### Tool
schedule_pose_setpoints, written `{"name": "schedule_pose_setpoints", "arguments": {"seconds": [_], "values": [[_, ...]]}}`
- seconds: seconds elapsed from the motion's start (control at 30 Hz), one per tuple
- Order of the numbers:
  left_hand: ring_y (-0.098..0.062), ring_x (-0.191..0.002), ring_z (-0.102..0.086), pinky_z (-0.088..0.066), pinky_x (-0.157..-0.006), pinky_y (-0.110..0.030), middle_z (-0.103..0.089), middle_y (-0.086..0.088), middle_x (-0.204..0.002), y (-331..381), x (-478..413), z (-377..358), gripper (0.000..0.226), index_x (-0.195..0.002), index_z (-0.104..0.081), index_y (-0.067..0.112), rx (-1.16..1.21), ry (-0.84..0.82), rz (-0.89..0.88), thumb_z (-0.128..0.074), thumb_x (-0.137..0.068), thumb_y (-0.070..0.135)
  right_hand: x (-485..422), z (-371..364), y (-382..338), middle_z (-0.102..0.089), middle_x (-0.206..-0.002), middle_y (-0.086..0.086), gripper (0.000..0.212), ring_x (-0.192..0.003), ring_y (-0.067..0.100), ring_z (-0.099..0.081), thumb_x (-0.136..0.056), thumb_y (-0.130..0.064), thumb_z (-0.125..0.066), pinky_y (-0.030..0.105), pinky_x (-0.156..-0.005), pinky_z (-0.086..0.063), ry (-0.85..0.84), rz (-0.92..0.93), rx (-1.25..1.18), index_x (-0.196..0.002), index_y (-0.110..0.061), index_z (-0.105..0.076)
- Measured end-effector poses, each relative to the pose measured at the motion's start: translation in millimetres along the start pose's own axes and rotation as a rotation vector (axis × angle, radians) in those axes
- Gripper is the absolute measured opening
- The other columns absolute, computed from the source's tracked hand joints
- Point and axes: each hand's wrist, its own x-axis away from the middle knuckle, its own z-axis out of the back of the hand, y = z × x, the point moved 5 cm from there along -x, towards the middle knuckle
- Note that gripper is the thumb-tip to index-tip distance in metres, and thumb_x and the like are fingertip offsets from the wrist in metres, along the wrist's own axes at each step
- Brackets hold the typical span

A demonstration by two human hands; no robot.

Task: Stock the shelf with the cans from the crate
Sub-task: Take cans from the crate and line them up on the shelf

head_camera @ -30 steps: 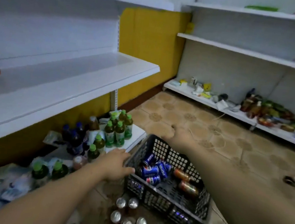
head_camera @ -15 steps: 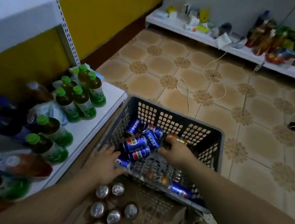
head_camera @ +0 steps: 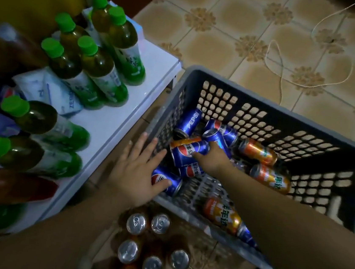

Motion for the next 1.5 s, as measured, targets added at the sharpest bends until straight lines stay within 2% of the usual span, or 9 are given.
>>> {"name": "schedule_pose_setpoints", "arguments": {"seconds": [0.27, 0.43, 0.63, 0.8, 0.93, 1.07, 1.2, 1.37, 1.5], "values": [[-0.022, -0.145, -0.013, -0.031, -0.106, -0.044, -0.051, 0.002, -0.142, -5, -3, -13, 0.072, -0.131, -0.058, 0.028, -0.001, 0.240, -0.061, -0.038, -0.078, 0.073, -39, -29, 3, -0.050, -0.132, 0.017, 0.080, -0.110, 0.034, -0.056, -0.083, -0.044, -0.070, 0.047, -0.092, -0.051, 0.127, -0.263, -0.481, -0.143, -0.012, -0.028], [-0.022, -0.146, -0.005, -0.030, -0.109, -0.047, -0.048, 0.002, -0.145, -6, -3, -12, 0.074, -0.134, -0.055, 0.028, -0.001, 0.197, -0.024, -0.033, -0.079, 0.073, -22, -36, -4, -0.054, -0.114, 0.009, 0.067, -0.096, 0.026, -0.059, -0.069, -0.030, -0.083, 0.044, -0.082, -0.056, 0.147, -0.172, -0.493, -0.118, -0.016, -0.038], [-0.019, -0.143, 0.027, 0.006, -0.116, -0.051, -0.006, 0.004, -0.162, -3, 2, 2, 0.075, -0.149, -0.027, 0.029, 0.032, -0.156, 0.017, -0.026, -0.088, 0.072, 45, 6, -9, -0.048, -0.131, 0.006, 0.090, -0.104, 0.032, -0.061, -0.061, -0.034, -0.084, 0.049, -0.080, -0.058, 0.150, -0.092, -0.645, -0.136, -0.029, -0.034], [-0.020, -0.146, -0.015, -0.012, -0.119, -0.046, -0.025, -0.001, -0.158, 18, 33, 74, 0.072, -0.146, -0.037, 0.025, 0.499, -0.090, 0.208, -0.043, -0.087, 0.067, 133, 72, -35, -0.060, -0.113, 0.010, 0.056, -0.087, 0.025, -0.067, -0.082, -0.021, -0.074, 0.029, -0.057, -0.058, 0.075, 0.011, -0.904, -0.129, -0.012, -0.045], [-0.009, -0.106, -0.055, -0.045, -0.081, -0.022, -0.061, 0.009, -0.116, 50, 82, 160, 0.035, -0.122, -0.055, 0.027, 1.128, 0.085, 0.203, -0.058, -0.091, 0.043, 211, 98, -81, -0.066, -0.110, 0.015, 0.036, -0.087, 0.026, -0.069, -0.087, -0.024, -0.068, 0.031, -0.060, -0.055, -0.018, 0.131, -1.065, -0.117, -0.009, -0.055], [-0.009, -0.102, -0.062, -0.047, -0.083, -0.023, -0.065, 0.002, -0.116, 54, 139, 236, 0.033, -0.122, -0.051, 0.023, 1.430, 0.309, 0.175, -0.063, -0.091, 0.022, 291, 113, -135, -0.069, -0.109, 0.015, 0.047, -0.086, 0.024, -0.066, -0.082, -0.040, -0.067, 0.032, -0.066, -0.051, -0.117, 0.342, -0.941, -0.116, -0.009, -0.060], [-0.006, -0.084, -0.067, -0.053, -0.060, -0.017, -0.065, -0.001, -0.107, 44, 206, 298, 0.046, -0.128, -0.045, 0.016, 1.669, 0.475, 0.105, -0.063, -0.088, 0.002, 374, 125, -181, -0.068, -0.100, 0.015, 0.046, -0.088, 0.027, -0.063, -0.068, -0.039, -0.075, 0.042, -0.083, -0.048, -0.105, 0.537, -0.742, -0.103, -0.012, -0.060], [-0.023, -0.103, -0.065, -0.057, -0.084, -0.047, -0.064, -0.007, -0.116, 9, 292, 346, 0.062, -0.131, -0.046, 0.019, 1.595, 0.648, 0.090, -0.073, -0.078, 0.001, 474, 130, -250, -0.067, -0.112, 0.009, 0.041, -0.094, 0.016, -0.065, -0.084, -0.025, -0.070, 0.026, -0.077, -0.051, -0.123, 0.863, -0.490, -0.122, -0.015, -0.058], [-0.019, -0.104, -0.063, -0.053, -0.089, -0.038, -0.065, -0.001, -0.111, -20, 359, 361, 0.053, -0.108, -0.054, 0.032, 1.394, 0.676, 0.081, -0.073, -0.075, -0.004, 543, 109, -304, -0.067, -0.111, 0.003, 0.058, -0.096, 0.018, -0.067, -0.072, -0.030, -0.079, 0.036, -0.084, -0.057, -0.093, 1.032, -0.271, -0.124, -0.021, -0.055]]}}
